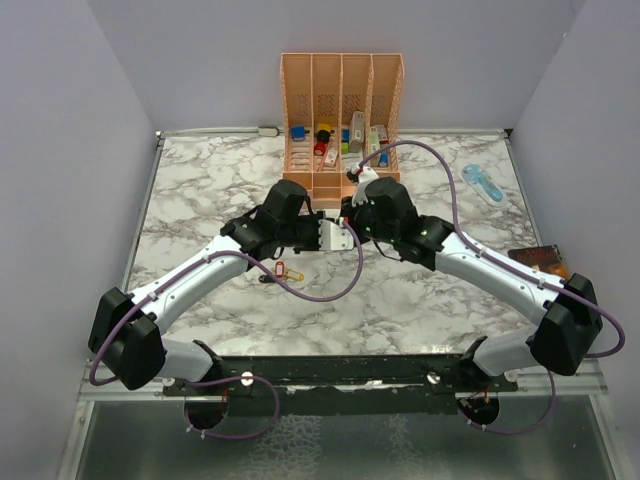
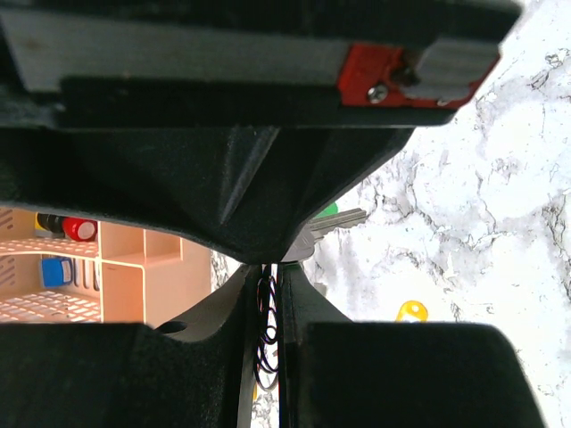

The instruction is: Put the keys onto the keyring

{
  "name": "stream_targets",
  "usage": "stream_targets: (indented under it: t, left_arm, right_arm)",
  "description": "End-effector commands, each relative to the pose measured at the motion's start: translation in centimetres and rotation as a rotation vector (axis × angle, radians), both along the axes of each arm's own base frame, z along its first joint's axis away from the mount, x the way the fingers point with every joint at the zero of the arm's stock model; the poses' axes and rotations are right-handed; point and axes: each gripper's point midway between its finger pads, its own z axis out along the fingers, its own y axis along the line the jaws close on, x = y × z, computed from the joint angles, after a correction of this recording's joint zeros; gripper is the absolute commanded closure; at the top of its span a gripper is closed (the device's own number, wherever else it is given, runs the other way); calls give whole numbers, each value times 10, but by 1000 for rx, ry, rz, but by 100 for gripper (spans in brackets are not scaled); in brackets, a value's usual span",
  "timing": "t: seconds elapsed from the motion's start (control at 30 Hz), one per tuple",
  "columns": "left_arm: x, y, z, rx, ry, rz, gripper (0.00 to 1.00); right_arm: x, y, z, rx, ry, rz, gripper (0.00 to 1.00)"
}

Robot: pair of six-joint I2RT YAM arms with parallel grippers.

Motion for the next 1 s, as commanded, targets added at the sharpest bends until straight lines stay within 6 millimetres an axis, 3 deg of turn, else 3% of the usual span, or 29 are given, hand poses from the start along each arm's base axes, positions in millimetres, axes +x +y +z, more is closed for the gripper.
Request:
stream_targets:
  t: [0.0,0.97]
  left_arm:
    - [-2,-12,28,-66,-34,-38,100]
    - [-5,-15,36,-96,-35,-42,100]
  right_arm:
    - [7,-6,12,-18,-37,-54,99]
    - [5,-25,0,-42,-37,-122,99]
